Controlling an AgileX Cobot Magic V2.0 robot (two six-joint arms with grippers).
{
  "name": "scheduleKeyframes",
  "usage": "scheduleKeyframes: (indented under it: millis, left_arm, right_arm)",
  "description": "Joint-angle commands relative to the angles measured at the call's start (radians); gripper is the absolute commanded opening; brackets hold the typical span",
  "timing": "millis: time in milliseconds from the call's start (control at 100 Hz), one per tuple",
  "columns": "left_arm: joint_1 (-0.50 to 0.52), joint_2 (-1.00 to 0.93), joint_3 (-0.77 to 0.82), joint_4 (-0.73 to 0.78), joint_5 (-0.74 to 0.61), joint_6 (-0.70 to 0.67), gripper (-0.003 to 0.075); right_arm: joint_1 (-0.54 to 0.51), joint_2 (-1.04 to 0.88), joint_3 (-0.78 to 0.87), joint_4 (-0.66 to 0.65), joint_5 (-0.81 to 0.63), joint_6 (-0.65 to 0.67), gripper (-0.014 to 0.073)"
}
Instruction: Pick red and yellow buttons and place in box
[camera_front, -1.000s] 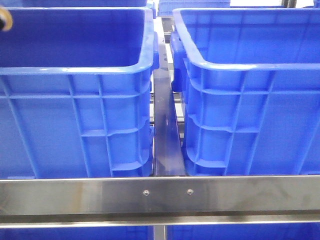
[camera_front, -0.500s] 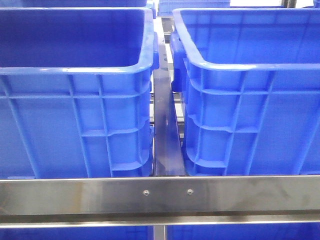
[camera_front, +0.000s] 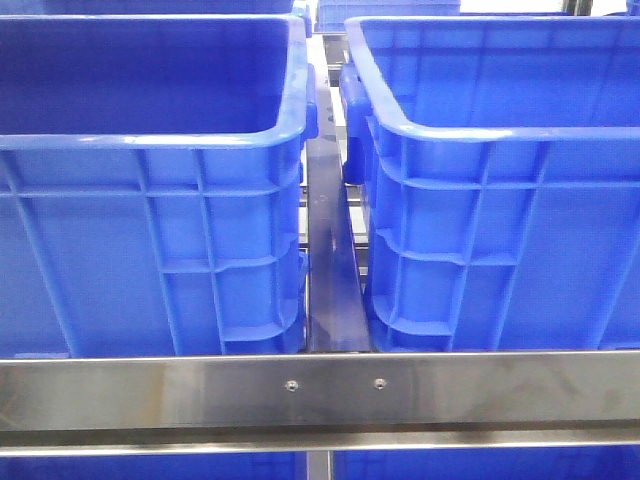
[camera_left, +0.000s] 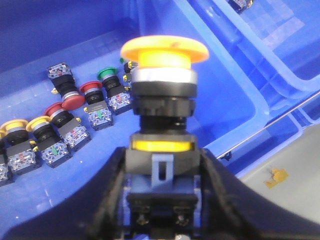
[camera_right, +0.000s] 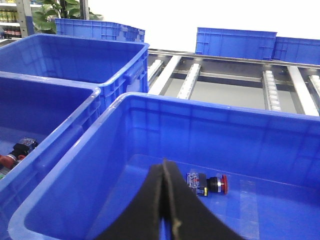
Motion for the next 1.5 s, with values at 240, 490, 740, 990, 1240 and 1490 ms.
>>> scheduleKeyframes:
  millis: [240,490,740,990,1240,1490]
  left_arm:
    - [-0.007,-0.006,-0.026,-0.010,-0.064,-0.001,-0.0019]
    - [-0.007,-0.006,-0.026,-0.010,-0.064,-0.001,-0.0019]
    - [-0.007,-0.006,-0.026,-0.010,-0.064,-0.001,-0.0019]
    - [-0.007,-0.006,-0.026,-0.010,-0.064,-0.001,-0.0019]
    - [-0.007,-0.006,-0.026,-0.010,-0.064,-0.001,-0.0019]
    - [-0.007,-0.006,-0.026,-0.010,-0.064,-0.001,-0.0019]
  right_arm:
    - [0.000,0.007,-0.024,0.034,-0.063,-0.007,-0.0059]
    - [0.000,0.007,-0.024,0.034,-0.068,-0.007,-0.0053]
    - [0.000,0.007,-0.024,0.035,-0.012,-0.007,0.0346]
    - [0.000,0.034,-0.032,0.288,0.125,-0.007,0.0635]
    - [0.000,0.319,-0.121,0.542,0.600,0.015,0.0636]
    - [0.054,0.592,-0.264,0.584,0.761,0.058,0.0636]
